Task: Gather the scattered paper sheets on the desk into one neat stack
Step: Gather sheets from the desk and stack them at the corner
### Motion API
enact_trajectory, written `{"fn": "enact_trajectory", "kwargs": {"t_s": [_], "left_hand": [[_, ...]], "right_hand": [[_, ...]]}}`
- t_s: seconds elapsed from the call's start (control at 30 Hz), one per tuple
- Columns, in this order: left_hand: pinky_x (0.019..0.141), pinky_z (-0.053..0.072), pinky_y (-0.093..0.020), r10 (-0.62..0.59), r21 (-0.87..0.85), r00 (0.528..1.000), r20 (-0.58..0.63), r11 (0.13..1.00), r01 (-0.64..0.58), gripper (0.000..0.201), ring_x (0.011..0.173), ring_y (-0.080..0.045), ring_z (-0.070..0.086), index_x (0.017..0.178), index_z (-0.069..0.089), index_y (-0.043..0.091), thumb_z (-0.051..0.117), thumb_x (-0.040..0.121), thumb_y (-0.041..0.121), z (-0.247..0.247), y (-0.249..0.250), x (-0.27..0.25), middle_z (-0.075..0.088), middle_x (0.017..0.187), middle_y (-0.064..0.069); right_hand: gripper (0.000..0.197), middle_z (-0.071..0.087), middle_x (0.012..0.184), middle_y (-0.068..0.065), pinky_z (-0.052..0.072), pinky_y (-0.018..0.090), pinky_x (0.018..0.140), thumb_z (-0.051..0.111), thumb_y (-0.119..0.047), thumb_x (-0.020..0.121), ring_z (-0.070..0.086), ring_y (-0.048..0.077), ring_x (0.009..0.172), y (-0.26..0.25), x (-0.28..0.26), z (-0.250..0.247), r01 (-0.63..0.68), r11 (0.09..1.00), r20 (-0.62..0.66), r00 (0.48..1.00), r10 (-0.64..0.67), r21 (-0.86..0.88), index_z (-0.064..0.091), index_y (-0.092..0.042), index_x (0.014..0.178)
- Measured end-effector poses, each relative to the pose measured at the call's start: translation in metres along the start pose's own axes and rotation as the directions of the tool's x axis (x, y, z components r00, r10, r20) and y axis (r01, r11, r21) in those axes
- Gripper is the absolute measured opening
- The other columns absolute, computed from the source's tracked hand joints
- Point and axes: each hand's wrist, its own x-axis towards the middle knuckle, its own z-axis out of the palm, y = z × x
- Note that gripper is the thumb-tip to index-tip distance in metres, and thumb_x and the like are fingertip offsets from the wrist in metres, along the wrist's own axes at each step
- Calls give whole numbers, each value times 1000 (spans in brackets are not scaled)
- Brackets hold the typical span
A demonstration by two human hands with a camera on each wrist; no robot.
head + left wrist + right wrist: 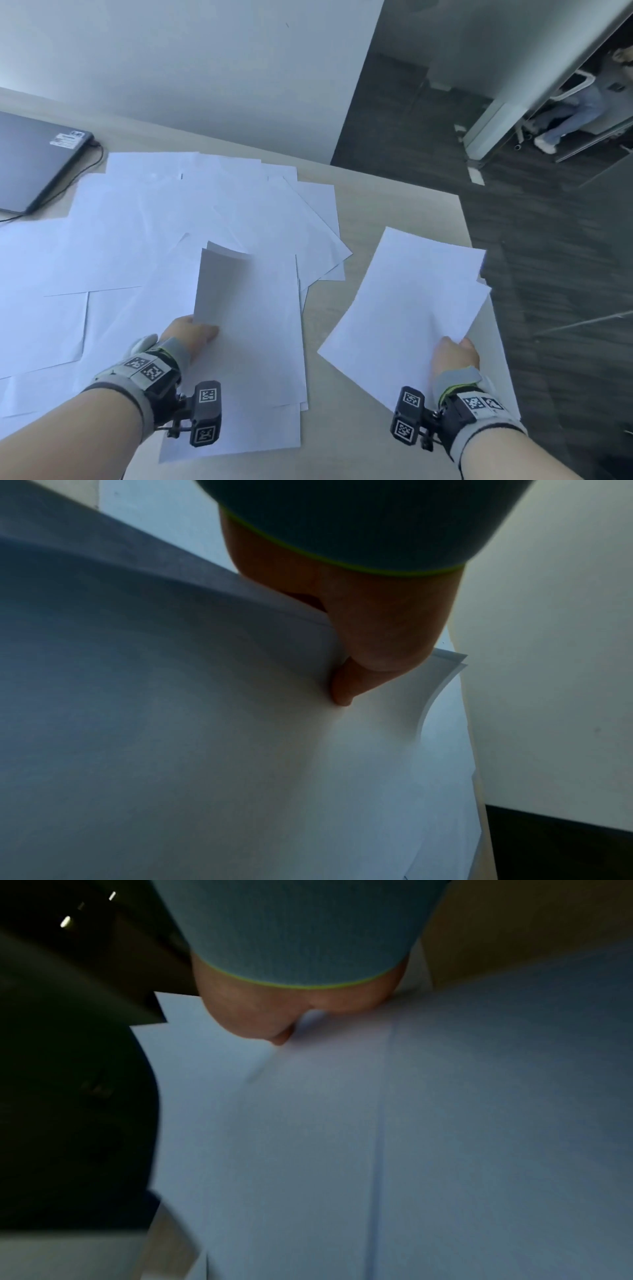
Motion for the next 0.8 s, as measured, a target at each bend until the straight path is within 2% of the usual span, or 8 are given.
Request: {"fn": "enact_trajectory", "kwargs": {"t_s": [0.07, 0.17, 0.33, 0.43, 0.5, 0.6, 0.73, 0.8], "left_hand": [[84, 57, -39, 35, 19, 999, 38, 999, -36, 11, 82, -34, 72, 83, 63, 16, 69, 89, 9, 6, 5, -2, 73, 82, -13], [92, 58, -47, 70, 38, 991, 115, 997, -74, 7, 84, -35, 74, 95, 69, 12, 72, 89, 13, 14, 5, -4, 76, 86, -14], [104, 51, -47, 73, 94, 985, 157, 992, -89, 63, 99, -33, 71, 120, 68, 9, 56, 92, 64, 33, -1, 2, 75, 105, -10], [94, 54, -42, 45, 118, 981, 187, 991, -68, 80, 93, -33, 71, 112, 66, 14, 46, 81, 85, 40, 2, -7, 75, 103, -10], [81, 55, -37, 75, 166, 974, 213, 980, -112, 66, 87, -31, 72, 111, 64, 14, 57, 86, 74, 41, 4, -14, 74, 101, -9], [89, 61, -42, 157, 147, 954, 257, 969, -199, 39, 84, -26, 76, 108, 74, 14, 76, 82, 42, 42, 4, -16, 79, 90, -3], [90, 61, -46, 256, 48, 931, 260, 960, -277, 30, 83, -25, 77, 87, 78, 23, 71, 69, 46, 33, 15, -29, 80, 81, 1], [89, 61, -47, 344, -45, 908, 239, 938, -344, 29, 82, -26, 77, 85, 79, 21, 76, 71, 46, 28, 25, -35, 81, 81, -1]], "right_hand": [[24, 58, 77, 9, 44, 33, 70, 50, -11, 94, 52, 27, 67, 7, 0, -9, -39, 996, 33, 999, 36, 85, 63, -2, 112], [17, 73, 93, 20, 55, 55, 86, 55, -13, 92, 70, 42, 86, 12, -11, -3, -5, 995, 232, 973, -18, 101, 69, -8, 100], [18, 72, 89, 4, 52, 31, 73, 53, -14, 95, 67, 26, 81, 9, -53, 35, 119, 993, 466, 879, -100, -12, 69, -21, 93], [17, 74, 95, 6, 57, 42, 85, 53, -18, 95, 70, 34, 93, 11, -82, 67, 120, 989, 586, 809, -46, -88, 69, -22, 101], [16, 75, 97, 10, 57, 48, 90, 55, -22, 93, 70, 37, 98, 13, -95, 83, 145, 984, 651, 758, -40, -108, 69, -20, 101], [29, 71, 108, 21, 53, 52, 92, 58, -34, 88, 66, 42, 104, 7, -114, 92, 214, 969, 719, 692, -62, -123, 67, -12, 106], [12, 70, 106, 17, 56, 42, 82, 63, -29, 89, 67, 39, 97, -12, -114, 80, 295, 955, 635, 744, -208, -34, 65, -24, 100], [35, 67, 116, 15, 54, 43, 85, 71, -27, 85, 65, 35, 104, -27, -108, 70, 261, 959, 585, 764, -272, 105, 60, -23, 117]]}}
